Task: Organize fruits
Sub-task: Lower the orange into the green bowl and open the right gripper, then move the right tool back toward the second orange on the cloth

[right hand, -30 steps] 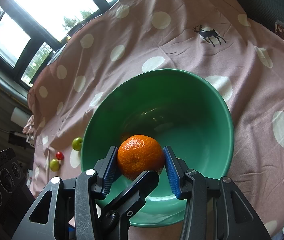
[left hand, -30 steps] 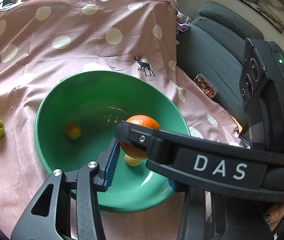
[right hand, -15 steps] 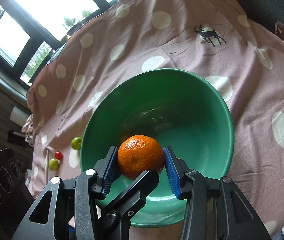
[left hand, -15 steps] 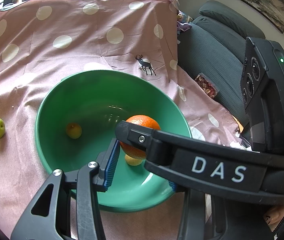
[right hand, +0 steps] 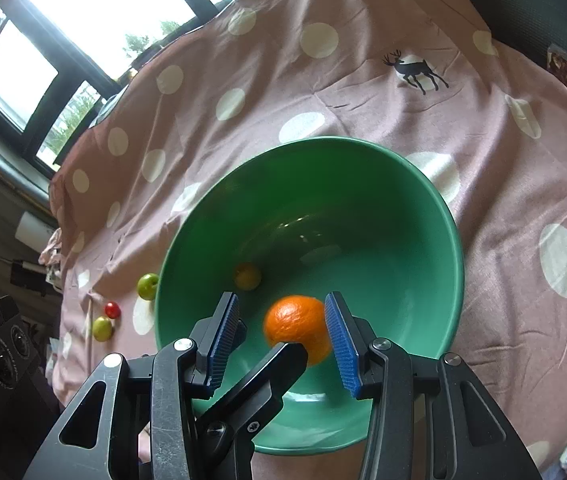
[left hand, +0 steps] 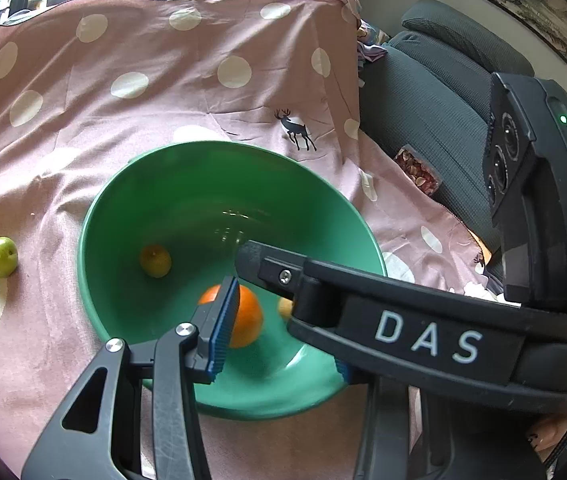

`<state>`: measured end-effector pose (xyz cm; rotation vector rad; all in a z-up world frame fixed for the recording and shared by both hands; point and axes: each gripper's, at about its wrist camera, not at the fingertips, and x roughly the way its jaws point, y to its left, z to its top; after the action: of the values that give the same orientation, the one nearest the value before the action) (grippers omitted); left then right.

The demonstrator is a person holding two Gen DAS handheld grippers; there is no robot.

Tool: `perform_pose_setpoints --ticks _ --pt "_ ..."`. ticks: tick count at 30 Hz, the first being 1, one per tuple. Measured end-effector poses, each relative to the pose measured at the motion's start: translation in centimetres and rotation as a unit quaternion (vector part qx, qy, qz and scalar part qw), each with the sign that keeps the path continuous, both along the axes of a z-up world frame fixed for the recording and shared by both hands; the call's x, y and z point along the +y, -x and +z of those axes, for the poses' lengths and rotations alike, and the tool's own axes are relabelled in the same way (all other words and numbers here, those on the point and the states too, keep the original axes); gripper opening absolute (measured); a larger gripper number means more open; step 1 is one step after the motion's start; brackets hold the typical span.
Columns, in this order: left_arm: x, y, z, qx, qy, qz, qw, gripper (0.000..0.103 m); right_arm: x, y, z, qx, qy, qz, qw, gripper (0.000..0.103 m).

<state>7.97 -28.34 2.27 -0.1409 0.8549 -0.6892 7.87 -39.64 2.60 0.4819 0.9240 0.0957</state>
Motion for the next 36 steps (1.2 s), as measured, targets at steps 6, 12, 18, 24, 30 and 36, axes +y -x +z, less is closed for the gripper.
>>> perform_pose_setpoints --ticks 6,12,18,24,30,36 --pt "0.3 0.5 0.5 -0.011 -0.007 0.008 0.9999 0.041 0.3 0.0 0.3 0.0 0.0 0.001 1.0 0.048" --pt "1.8 1.4 1.9 -0.01 0.023 0.012 0.9996 0.05 0.2 0.8 1.3 -0.022 0.015 -0.013 1.0 0.048" --pt "4.8 3.5 3.8 -0.043 0.028 0.039 0.9979 0.069 0.8 1.7 2.9 -0.054 0.016 -0.01 0.998 0.05" --pt "11.3 5.4 5.2 -0.065 0.041 0.11 0.991 0.091 2.0 2.2 4.0 -0.069 0.05 -0.027 0.996 0.059" --pt "18.7 6.6 5.2 -0.052 0.005 0.221 0.9738 0.099 3.5 2.5 4.7 -0.09 0.042 -0.015 0.995 0.078" --pt "25.7 7.8 3.5 -0.052 -0.029 0.32 0.9456 0.101 6.0 2.8 5.1 -0.12 0.021 0.005 0.993 0.089"
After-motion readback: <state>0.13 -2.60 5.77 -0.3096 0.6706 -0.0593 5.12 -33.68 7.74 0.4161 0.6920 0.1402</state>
